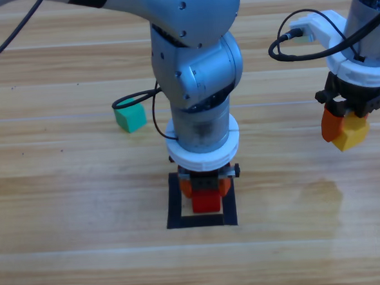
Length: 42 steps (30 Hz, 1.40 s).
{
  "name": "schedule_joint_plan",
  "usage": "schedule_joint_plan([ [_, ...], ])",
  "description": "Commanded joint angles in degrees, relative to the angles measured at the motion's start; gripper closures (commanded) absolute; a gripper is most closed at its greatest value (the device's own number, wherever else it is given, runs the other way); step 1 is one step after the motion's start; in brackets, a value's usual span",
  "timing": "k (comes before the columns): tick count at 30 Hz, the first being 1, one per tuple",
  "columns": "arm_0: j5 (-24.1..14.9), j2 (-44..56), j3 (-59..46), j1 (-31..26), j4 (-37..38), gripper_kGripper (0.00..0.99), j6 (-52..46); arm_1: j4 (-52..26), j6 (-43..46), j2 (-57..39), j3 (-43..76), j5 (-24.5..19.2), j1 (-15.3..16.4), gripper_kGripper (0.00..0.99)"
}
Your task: Stack the blocks in the rectangular block: red at the bottom, yellow in the middle, green on top
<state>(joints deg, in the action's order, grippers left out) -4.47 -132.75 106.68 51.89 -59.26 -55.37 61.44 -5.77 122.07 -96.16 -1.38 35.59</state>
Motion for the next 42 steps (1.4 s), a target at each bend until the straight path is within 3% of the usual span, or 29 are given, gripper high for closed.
schedule_joint_plan([
  [1,0.2,-2.7,-2.0,0.7,0.6,0.990,0.4,-1.1,0.4,1.7,1.2,0.5,1.3,0.840],
  [17,0.3,-2.5,-1.4,0.4,0.9,0.979,1.3,-1.1,0.5,1.9,1.2,0.5,1.3,0.840],
  [20,0.3,-2.9,-0.1,0.4,0.9,0.613,1.6,-1.1,0.5,2.0,1.2,0.5,1.3,0.840],
  [21,0.4,-2.8,-0.2,0.4,0.9,0.294,1.5,-1.1,0.5,2.0,1.2,0.5,1.3,0.840],
  [22,0.4,-2.5,-0.7,0.4,0.9,0.037,1.3,-1.1,0.5,2.0,1.2,0.5,1.3,0.840],
  [23,0.4,-2.2,-0.9,0.4,0.9,0.001,1.3,-1.1,0.5,2.0,1.2,0.5,1.3,0.840],
  [42,0.0,4.3,0.5,-2.5,0.6,0.000,4.5,-1.1,0.5,2.0,1.2,0.2,1.3,0.840],
])
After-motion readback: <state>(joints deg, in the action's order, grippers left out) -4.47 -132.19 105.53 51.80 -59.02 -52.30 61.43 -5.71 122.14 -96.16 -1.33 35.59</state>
